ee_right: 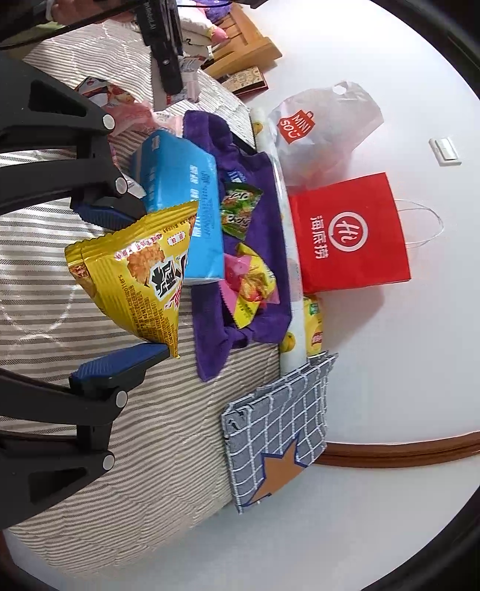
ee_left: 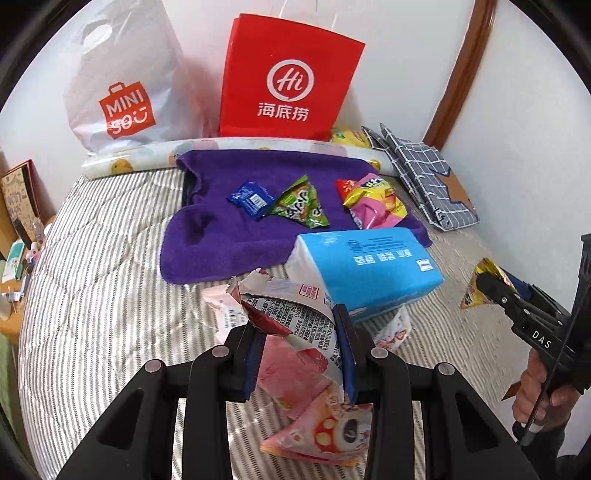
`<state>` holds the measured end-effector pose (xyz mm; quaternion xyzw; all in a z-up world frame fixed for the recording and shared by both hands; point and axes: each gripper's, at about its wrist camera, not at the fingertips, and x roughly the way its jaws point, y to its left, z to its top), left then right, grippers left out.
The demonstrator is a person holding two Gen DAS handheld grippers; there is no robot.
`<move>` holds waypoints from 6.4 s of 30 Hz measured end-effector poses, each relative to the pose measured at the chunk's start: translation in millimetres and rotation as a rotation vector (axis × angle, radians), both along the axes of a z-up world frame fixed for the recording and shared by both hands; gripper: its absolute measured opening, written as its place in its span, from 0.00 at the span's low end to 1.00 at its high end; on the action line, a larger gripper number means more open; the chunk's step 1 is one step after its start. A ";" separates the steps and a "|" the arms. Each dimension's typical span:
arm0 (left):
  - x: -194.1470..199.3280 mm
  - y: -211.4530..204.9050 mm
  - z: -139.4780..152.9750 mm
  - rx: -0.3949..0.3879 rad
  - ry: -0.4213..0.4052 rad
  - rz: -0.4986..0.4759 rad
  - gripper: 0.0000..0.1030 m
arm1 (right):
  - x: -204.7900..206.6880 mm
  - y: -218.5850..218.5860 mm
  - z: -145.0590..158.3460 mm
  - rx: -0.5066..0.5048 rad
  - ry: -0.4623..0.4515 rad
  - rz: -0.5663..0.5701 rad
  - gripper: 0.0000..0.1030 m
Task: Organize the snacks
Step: 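Grasp the white-and-pink wrapper with the left tool while the right tool lifts the yellow bag, then carry both snacks over the purple towel and open both tools to drop them, then grasp the pink-and-white ice-pop style packet with the right tool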
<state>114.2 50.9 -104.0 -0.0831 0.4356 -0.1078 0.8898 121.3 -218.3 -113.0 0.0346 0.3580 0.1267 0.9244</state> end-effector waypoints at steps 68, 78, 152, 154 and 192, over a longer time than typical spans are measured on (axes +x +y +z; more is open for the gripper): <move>187.5 9.1 30.3 0.024 -0.045 0.017 0.34 | 200.7 70.7 31.4 0.023 -0.073 0.086 0.53; 216.0 21.2 -13.0 0.001 0.049 -0.002 0.34 | 223.3 91.3 -14.2 -0.034 0.026 0.139 0.53; 21.7 19.1 48.8 0.063 -0.036 0.050 0.80 | 6.5 22.9 4.8 0.136 0.120 0.061 0.65; 15.5 24.6 45.8 0.064 -0.026 0.060 0.80 | 3.0 33.1 -12.4 0.143 0.178 0.076 0.55; -6.2 46.1 11.2 -0.001 0.002 0.029 0.78 | 6.6 41.6 -32.4 0.371 0.306 -0.119 0.16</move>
